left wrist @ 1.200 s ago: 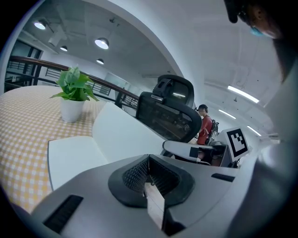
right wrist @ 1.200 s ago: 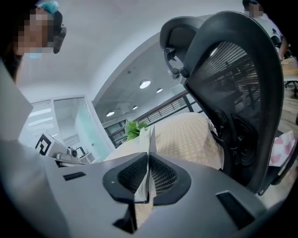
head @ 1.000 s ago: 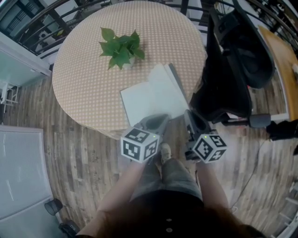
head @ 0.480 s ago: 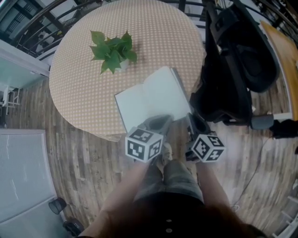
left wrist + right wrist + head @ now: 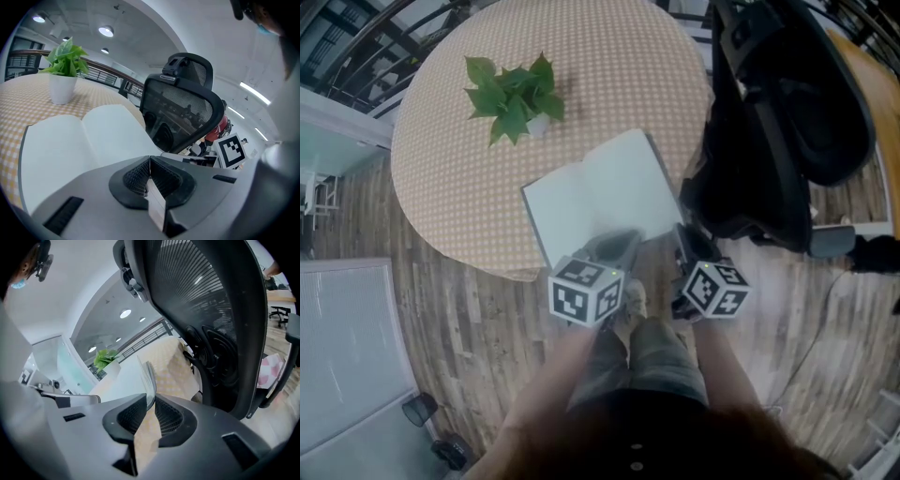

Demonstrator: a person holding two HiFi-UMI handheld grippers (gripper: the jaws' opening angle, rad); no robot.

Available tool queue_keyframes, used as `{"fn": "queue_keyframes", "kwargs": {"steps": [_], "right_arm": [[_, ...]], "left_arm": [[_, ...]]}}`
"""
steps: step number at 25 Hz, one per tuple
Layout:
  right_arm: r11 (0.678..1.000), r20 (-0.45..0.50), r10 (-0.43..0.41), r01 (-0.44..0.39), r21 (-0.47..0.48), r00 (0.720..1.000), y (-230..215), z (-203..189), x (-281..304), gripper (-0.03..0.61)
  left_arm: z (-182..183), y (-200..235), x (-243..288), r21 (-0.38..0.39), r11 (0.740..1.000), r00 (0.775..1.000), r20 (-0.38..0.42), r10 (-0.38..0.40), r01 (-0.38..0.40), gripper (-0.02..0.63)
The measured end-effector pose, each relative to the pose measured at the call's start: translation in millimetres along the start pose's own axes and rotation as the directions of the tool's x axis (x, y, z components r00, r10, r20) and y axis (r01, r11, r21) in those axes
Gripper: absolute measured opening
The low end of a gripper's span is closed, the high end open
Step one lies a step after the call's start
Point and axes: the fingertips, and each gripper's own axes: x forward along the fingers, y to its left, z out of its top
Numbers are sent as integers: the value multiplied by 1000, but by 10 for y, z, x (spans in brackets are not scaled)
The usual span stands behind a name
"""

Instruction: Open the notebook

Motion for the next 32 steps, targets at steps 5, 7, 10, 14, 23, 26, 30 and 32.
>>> {"fn": "queue_keyframes", "kwargs": {"steps": [5,7,10,14,23,26,30,32], "right_arm": [[1000,-27,4,-4,9,1000,-75,-58,43,55],[1000,-34,4,-3,13,999,-97,-81,53,58],[1000,-39,-5,6,25,999,-132,-98,64,66],[1000,-30,-28,28,-1,999,-155,-88,17,81],[999,-13,-27,26,-42,1000,-14,-33,-91,133],[998,9,-22,22,-57,1000,61,39,-161,132],[997,38,-8,11,-77,999,188,144,-244,132],[997,54,3,1,-82,999,270,205,-290,132]], "left_arm": [[-67,27,37,-12,1000,1000,-15,11,-12,9],[-87,25,47,-12,1000,1000,-20,10,-10,9],[-92,20,52,-14,1000,1000,-20,7,-7,9],[-102,1,36,-14,1000,1000,-19,3,-3,9],[-120,-19,-49,-9,1000,1000,-14,-3,3,9],[-89,-33,-112,-2,1000,1000,-3,-2,2,8],[-31,-45,-216,11,1000,1000,15,-2,2,8],[9,-54,-286,19,1000,1000,26,-4,3,9]]}}
